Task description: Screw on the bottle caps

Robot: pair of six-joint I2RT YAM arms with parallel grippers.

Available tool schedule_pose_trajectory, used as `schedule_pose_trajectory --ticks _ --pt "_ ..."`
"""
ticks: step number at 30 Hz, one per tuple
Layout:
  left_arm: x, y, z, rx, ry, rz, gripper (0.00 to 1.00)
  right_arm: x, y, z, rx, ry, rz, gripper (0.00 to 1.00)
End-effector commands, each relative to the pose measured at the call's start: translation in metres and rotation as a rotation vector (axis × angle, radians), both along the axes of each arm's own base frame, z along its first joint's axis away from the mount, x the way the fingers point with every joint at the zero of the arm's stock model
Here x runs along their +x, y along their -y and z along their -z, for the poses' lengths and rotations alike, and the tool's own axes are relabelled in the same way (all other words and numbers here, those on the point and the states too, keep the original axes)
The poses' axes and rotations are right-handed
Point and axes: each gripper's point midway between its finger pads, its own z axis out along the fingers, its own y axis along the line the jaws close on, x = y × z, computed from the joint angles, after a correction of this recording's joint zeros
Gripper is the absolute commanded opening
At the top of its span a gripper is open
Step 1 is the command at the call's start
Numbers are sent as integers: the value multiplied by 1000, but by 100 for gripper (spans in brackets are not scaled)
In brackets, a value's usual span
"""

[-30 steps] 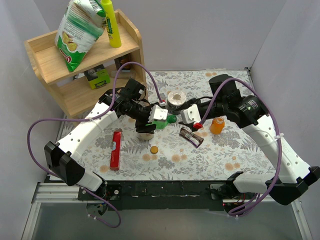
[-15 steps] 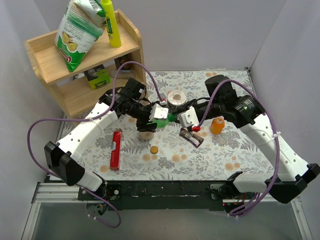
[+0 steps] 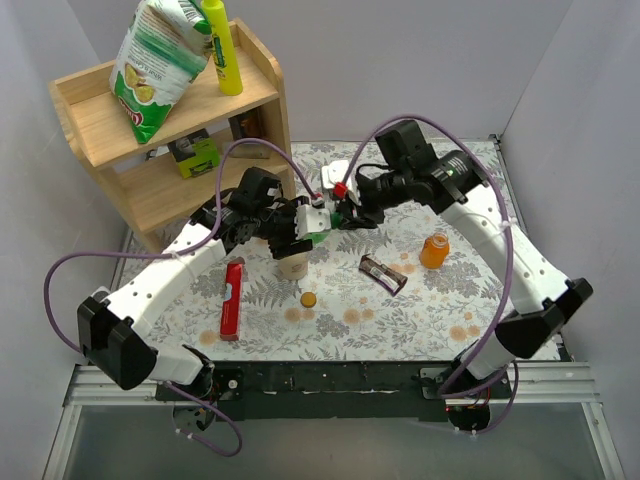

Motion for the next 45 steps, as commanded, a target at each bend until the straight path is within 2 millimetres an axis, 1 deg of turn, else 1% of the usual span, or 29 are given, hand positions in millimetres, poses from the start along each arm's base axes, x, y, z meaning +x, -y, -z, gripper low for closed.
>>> schedule_pose_trajectory --ticks 1,2,3,4,6,9,10,14,15,16,18,19,20,21,22,23,24,25,26,27,28,29,30,31,32,34,36,37,45 --pt "19 29 -89 -275 314 -10 0 -10 -15 15 -70 -312 95 12" --pt "15 26 -89 -279 334 -13 0 -6 -23 17 -77 -368 100 11" --pt "21 25 -91 -278 374 -34 0 -8 -25 21 -91 -456 147 10" --pt "18 27 -86 -268 377 -33 0 -7 -26 24 -96 -504 172 10" --pt "21 26 -84 -253 388 -68 0 -6 -31 32 -96 -601 205 10" --pt "21 29 -72 -219 368 -106 0 4 -37 32 -70 -747 293 8" --pt "21 28 -71 -222 355 -123 0 11 -37 29 -47 -797 332 7" --pt "21 23 -63 -212 330 -167 0 17 -38 16 -14 -746 323 19" --pt "21 21 -60 -206 322 -180 0 18 -36 11 -3 -728 320 24" --pt "22 18 -58 -199 320 -198 0 17 -32 1 21 -699 306 38" --pt "19 13 -51 -170 303 -202 0 24 -21 -10 51 -621 296 49" --pt "17 11 -50 -167 300 -201 0 22 -13 -24 83 -582 284 67" --pt "16 9 -49 -162 295 -207 0 25 -7 -33 114 -521 254 72" --pt "13 7 -45 -158 281 -210 0 35 5 -42 151 -490 271 74" --pt "11 6 -48 -171 277 -214 0 26 15 -53 197 -471 243 77" --pt "8 7 -48 -196 249 -225 0 26 20 -56 231 -457 235 77" --pt "6 9 -49 -218 224 -234 0 39 28 -70 310 -385 232 78" --pt "3 10 -50 -241 208 -238 0 23 34 -67 359 -391 189 78" --pt "0 16 -56 -299 167 -244 0 20 37 -71 407 -365 171 78" --pt "-4 20 -58 -323 146 -236 0 26 35 -97 516 -259 135 78" --pt "-8 23 -62 -350 125 -222 0 11 38 -83 540 -265 115 79" --pt "-20 32 -65 -384 84 -157 0 6 37 -86 570 -254 94 81" --pt "-26 36 -69 -411 51 -136 0 4 35 -102 636 -202 49 81" --pt "-30 40 -75 -433 35 -118 0 -3 34 -102 645 -230 17 81" --pt "-30 44 -75 -442 13 -113 0 -2 32 -96 649 -258 4 80" --pt "-29 49 -76 -444 -29 -124 0 -5 29 -102 669 -279 -54 79" --pt "-27 53 -80 -439 -42 -117 0 -4 27 -97 681 -305 -66 78" --pt "-27 53 -80 -437 -46 -115 0 -4 26 -102 708 -293 -79 78" --pt "-21 56 -79 -424 -38 -124 0 -5 20 -92 696 -378 -119 71"
